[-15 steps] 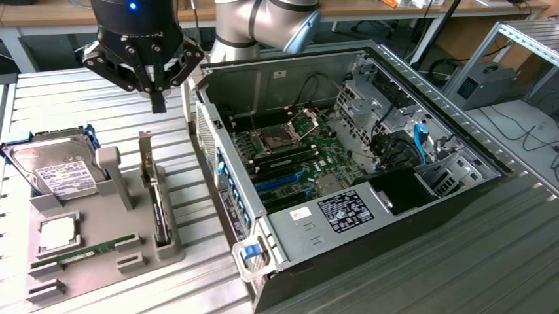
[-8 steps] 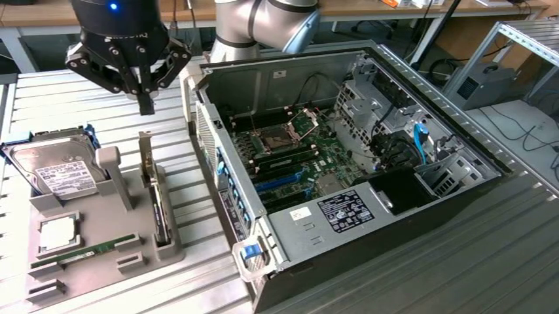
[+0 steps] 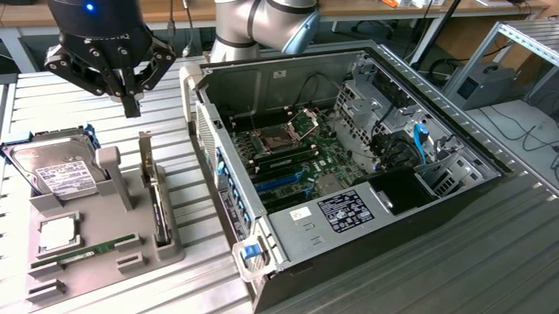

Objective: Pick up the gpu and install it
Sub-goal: 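Reach for the gpu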

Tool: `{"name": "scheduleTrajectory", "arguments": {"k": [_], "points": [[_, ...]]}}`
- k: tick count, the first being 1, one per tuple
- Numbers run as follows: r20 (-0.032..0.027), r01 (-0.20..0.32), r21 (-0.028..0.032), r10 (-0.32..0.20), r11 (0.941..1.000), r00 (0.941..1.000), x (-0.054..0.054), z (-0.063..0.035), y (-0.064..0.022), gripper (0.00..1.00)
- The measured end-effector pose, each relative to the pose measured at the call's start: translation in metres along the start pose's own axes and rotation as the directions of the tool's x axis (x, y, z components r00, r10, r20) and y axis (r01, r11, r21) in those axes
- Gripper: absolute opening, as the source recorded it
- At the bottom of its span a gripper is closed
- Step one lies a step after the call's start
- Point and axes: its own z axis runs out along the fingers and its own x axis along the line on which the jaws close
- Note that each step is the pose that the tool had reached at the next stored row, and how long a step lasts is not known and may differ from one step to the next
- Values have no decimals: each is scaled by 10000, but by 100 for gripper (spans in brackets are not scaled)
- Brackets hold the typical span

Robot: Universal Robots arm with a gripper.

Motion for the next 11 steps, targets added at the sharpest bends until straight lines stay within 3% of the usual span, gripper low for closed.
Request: {"name": "scheduleTrajectory", "arguments": {"k": [6, 11], "points": [[-1, 1, 1, -1, 10000, 10000, 37, -2, -11, 11], [-1, 1, -2, -1, 10000, 10000, 60, -5, -80, 11]]}}
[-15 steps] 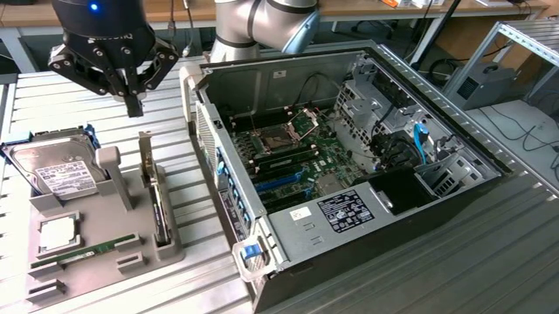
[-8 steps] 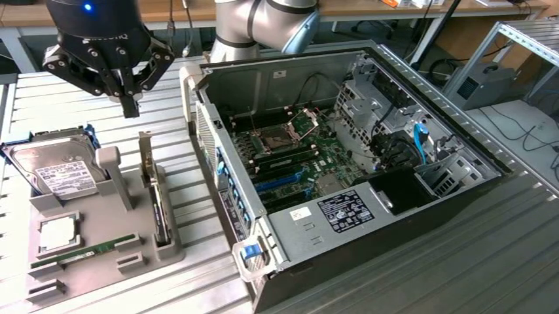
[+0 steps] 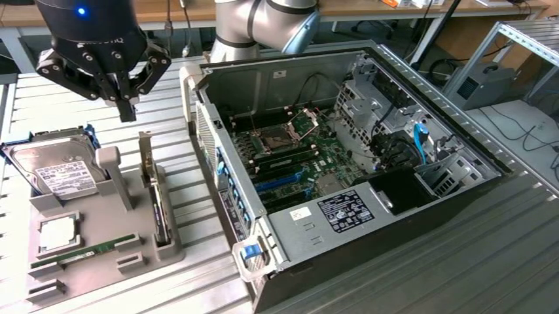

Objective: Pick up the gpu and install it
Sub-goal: 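Reach for the gpu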

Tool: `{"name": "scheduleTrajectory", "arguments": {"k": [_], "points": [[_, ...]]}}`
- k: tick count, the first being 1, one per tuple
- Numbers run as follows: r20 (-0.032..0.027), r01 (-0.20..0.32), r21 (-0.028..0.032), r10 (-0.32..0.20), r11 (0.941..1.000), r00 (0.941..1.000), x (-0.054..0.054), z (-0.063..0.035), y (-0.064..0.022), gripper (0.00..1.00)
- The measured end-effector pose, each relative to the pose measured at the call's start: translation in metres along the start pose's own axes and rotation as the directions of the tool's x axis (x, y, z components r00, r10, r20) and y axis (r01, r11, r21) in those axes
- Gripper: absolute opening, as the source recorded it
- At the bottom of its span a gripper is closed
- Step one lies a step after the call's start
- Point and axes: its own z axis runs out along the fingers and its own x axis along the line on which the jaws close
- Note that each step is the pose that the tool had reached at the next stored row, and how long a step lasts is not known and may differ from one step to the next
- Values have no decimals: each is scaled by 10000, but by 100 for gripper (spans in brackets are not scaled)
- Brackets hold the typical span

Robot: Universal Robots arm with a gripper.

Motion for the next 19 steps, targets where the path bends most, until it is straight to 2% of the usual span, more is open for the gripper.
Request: {"name": "scheduleTrajectory", "arguments": {"k": [11, 19], "points": [[0, -1, -6, 1, 10000, 10000, 46, -9, -186, 11], [-1, -1, -6, 1, 10000, 10000, 54, -20, -399, 11]]}}
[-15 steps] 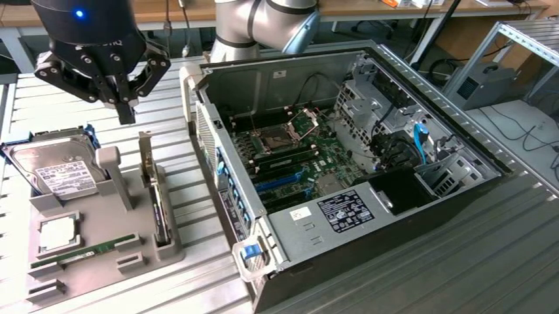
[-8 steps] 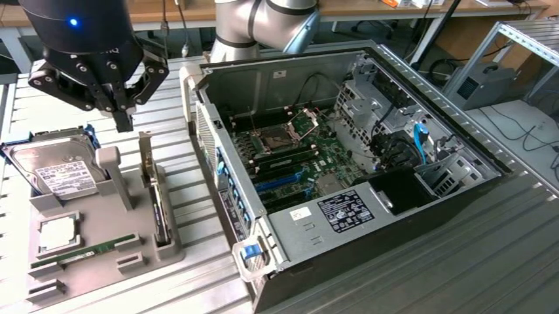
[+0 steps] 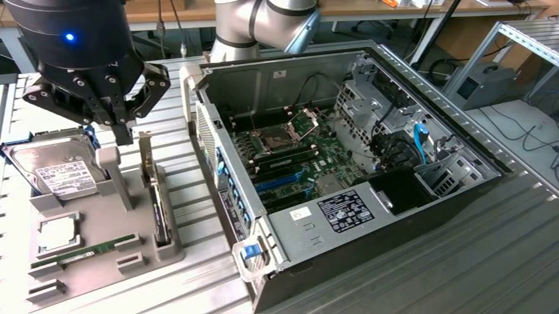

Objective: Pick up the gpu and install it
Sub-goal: 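Reach for the gpu, then pick up the gpu and move the gpu toward the slot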

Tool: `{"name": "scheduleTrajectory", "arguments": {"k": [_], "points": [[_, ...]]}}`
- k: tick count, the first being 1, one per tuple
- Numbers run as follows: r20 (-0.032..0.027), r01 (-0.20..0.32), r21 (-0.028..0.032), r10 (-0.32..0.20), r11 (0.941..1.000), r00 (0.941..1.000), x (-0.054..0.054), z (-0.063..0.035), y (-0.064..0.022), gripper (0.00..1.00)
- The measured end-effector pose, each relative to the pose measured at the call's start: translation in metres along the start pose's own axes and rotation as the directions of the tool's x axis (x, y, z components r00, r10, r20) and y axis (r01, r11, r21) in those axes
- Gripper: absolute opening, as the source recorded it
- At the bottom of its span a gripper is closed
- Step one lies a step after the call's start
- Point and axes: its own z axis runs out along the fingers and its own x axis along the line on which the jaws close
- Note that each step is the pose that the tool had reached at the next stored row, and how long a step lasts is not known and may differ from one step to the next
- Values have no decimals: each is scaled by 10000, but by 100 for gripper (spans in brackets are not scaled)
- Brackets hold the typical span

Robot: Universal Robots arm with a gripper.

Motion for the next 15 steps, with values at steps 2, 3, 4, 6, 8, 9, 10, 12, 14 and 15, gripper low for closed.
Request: {"name": "scheduleTrajectory", "arguments": {"k": [2, 3, 4, 6, 8, 9, 10, 12, 14, 15], "points": [[0, 0, -1, 0, 10000, 10000, 1, -1, -39, 11], [1, 0, -1, 0, 10000, 10000, 1, -2, -53, 11], [0, 1, 0, -1, 10000, 10000, 1, -3, -61, 11], [1, 0, -1, 0, 10000, 10000, 1, -3, -62, 11], [0, 0, -1, 0, 10000, 10000, 1, -3, -62, 11], [1, 0, -1, 0, 10000, 10000, 1, -2, -62, 11], [0, 1, 0, -1, 10000, 10000, 1, -3, -62, 11], [0, 0, 0, 0, 10000, 10000, 1, -3, -62, 11], [1, 1, -1, -1, 10000, 10000, 1, -3, -62, 11], [1, 1, -1, -1, 10000, 10000, 1, -2, -62, 11]]}}
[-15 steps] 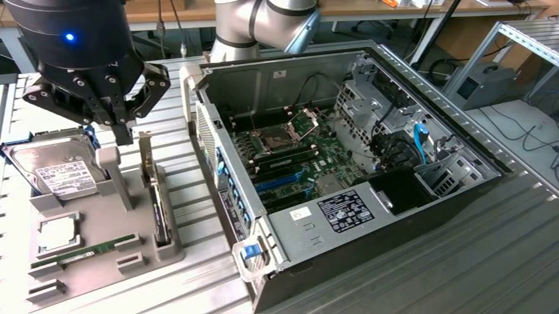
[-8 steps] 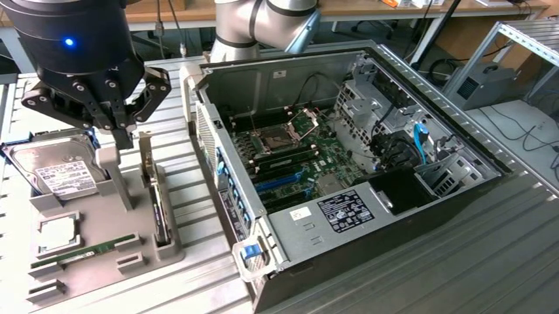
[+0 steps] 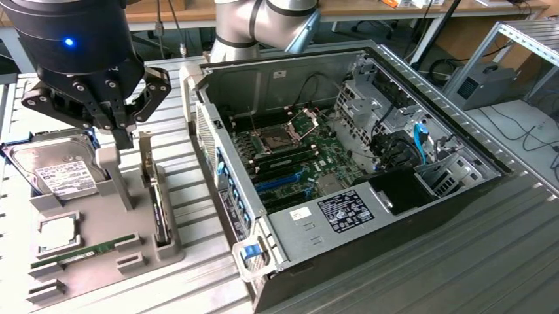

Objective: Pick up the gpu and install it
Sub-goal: 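Pick up the gpu and move the gpu toward the slot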

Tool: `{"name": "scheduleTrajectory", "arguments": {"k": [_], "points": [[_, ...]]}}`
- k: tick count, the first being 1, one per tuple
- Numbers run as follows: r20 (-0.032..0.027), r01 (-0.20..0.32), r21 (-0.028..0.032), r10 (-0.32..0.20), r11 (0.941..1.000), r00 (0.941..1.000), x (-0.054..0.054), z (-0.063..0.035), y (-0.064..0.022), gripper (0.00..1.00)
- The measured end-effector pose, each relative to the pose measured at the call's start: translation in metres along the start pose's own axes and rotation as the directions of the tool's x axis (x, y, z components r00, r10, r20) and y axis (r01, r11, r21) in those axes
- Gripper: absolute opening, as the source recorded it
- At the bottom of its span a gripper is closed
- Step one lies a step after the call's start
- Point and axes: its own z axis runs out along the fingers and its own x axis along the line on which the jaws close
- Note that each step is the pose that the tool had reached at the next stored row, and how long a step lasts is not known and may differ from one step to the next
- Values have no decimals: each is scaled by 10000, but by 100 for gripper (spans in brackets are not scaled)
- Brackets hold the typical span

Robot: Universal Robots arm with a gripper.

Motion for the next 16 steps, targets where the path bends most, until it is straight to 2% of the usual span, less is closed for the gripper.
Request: {"name": "scheduleTrajectory", "arguments": {"k": [3, 7, 10, 11, 16], "points": [[0, 0, 0, 0, 10000, 10000, 0, 0, 0, 11], [0, 0, 0, 0, 10000, 10000, 0, 0, 0, 36], [0, 0, 0, 0, 10000, 10000, 0, 0, 0, 42], [0, 0, 0, 0, 10000, 10000, 0, 0, 0, 48], [0, 0, 0, 0, 10000, 10000, 0, 5, 0, 48]]}}
